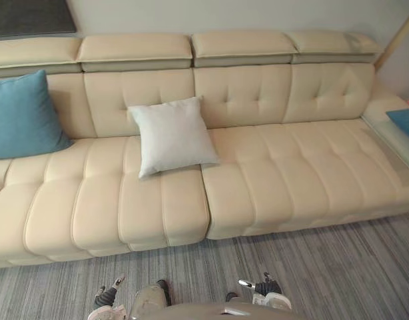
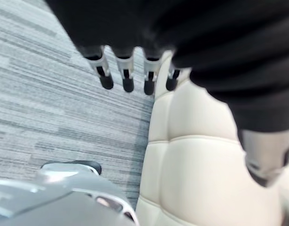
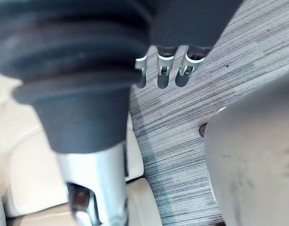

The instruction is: Pick up cushions and gather them together orderly.

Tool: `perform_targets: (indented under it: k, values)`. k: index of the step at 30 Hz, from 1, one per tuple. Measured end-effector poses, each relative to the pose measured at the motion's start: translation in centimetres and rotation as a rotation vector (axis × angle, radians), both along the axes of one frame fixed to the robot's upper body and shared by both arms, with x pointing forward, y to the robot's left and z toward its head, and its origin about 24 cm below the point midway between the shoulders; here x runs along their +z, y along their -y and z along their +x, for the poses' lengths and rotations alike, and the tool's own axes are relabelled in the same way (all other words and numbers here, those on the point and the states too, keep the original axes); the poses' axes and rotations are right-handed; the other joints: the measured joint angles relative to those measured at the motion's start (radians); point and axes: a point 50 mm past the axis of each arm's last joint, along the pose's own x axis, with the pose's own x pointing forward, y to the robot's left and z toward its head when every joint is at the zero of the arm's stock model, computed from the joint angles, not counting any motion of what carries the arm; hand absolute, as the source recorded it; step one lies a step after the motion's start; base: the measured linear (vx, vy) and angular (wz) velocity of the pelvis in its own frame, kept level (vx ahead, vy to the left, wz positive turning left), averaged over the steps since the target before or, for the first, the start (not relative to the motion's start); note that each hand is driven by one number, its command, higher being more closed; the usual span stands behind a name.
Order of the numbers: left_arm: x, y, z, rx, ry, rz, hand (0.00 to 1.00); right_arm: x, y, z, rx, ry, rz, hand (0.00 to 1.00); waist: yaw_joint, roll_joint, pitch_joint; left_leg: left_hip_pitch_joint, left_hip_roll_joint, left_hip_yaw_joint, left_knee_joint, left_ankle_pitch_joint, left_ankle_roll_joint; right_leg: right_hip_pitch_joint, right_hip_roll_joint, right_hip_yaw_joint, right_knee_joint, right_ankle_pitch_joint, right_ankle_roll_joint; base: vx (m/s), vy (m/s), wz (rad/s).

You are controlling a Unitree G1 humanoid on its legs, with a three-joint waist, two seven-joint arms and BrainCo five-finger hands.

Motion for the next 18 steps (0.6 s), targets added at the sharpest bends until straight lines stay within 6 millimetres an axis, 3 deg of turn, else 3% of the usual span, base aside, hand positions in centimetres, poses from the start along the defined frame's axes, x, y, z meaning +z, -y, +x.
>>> perform_targets:
  k: [1, 5, 6, 7, 8, 11, 13, 14, 18]
  values:
    - [0.0, 0.0, 0.1, -0.012, -0.002, -0.002, 0.00, 0.0, 0.1, 0.1, -0.008, 0.005, 0.001, 0.00, 0.000, -0.013, -0.008, 0.007, 0.006, 0.020, 0.000, 0.000, 0.000, -0.007, 0.005, 0.018, -0.002, 0.011, -0.009, 0.00, 0.008, -0.78]
    - [-0.1, 0.1, 0.5, -0.051, -0.008, -0.006, 0.00, 0.1, -0.1, 0.6, -0.035, 0.016, 0.019, 0.00, 0.001, -0.008, -0.004, 0.025, 0.045, 0.121, 0.013, -0.023, -0.012, -0.064, 0.045, 0.114, -0.012, 0.074, -0.005, 0.01, 0.001, -1.02]
    - [-0.1, 0.1, 0.6, -0.058, -0.010, -0.005, 0.00, 0.2, -0.2, 1.0, -0.032, 0.025, 0.022, 0.00, 0.004, -0.005, -0.004, 0.033, 0.058, 0.146, 0.008, -0.031, -0.014, -0.088, 0.058, 0.101, -0.017, 0.128, 0.006, 0.03, 0.003, -1.68]
    - [-0.1, 0.4, 0.8, -0.069, -0.009, -0.009, 0.00, 0.3, -0.5, 1.4, -0.027, 0.034, 0.028, 0.00, 0.010, 0.007, -0.003, 0.044, 0.084, 0.178, 0.000, -0.034, -0.012, -0.105, 0.087, 0.037, -0.054, 0.200, -0.038, 0.04, -0.010, -2.22]
    - [-0.1, 0.4, 1.0, -0.080, -0.006, -0.006, 0.00, 0.3, -0.6, 1.6, -0.022, 0.035, 0.031, 0.00, 0.012, 0.016, 0.005, 0.068, 0.106, 0.236, -0.012, -0.021, -0.002, -0.106, 0.089, -0.038, -0.082, 0.215, -0.078, 0.04, -0.035, -2.11]
    - [0.0, 1.1, 2.3, -0.172, 0.007, -0.014, 0.00, 0.4, 0.8, 1.4, -0.022, 0.024, -0.005, 0.00, -0.010, 0.042, 0.024, 0.144, 0.137, 0.387, -0.030, -0.010, -0.001, -0.105, 0.015, -0.377, -0.039, 0.152, -0.133, 0.09, -0.044, -1.48]
    - [0.2, 1.8, 3.4, -0.228, 0.026, -0.018, 0.00, 0.1, 1.2, 0.9, -0.019, -0.005, -0.014, 0.00, -0.018, 0.043, 0.024, 0.193, 0.131, 0.447, -0.057, 0.001, -0.024, -0.100, -0.017, -0.508, -0.016, 0.159, -0.129, 0.12, -0.036, -1.08]
    - [0.2, 2.0, 4.0, -0.254, 0.034, -0.017, 0.00, 0.1, 1.5, 0.7, -0.022, -0.009, -0.021, 0.00, -0.032, 0.036, 0.019, 0.213, 0.128, 0.456, -0.082, 0.010, -0.039, -0.099, -0.003, -0.494, -0.016, 0.168, -0.104, 0.11, -0.091, -0.93]
    - [-0.1, 4.5, 4.3, -0.307, 0.032, -0.075, 0.00, 0.3, 3.4, 0.8, -0.020, -0.026, -0.067, 0.00, -0.040, 0.077, 0.035, 0.280, 0.123, 0.446, -0.166, 0.002, -0.075, -0.125, 0.068, -0.383, -0.012, 0.133, -0.085, 0.05, -0.092, -0.93]
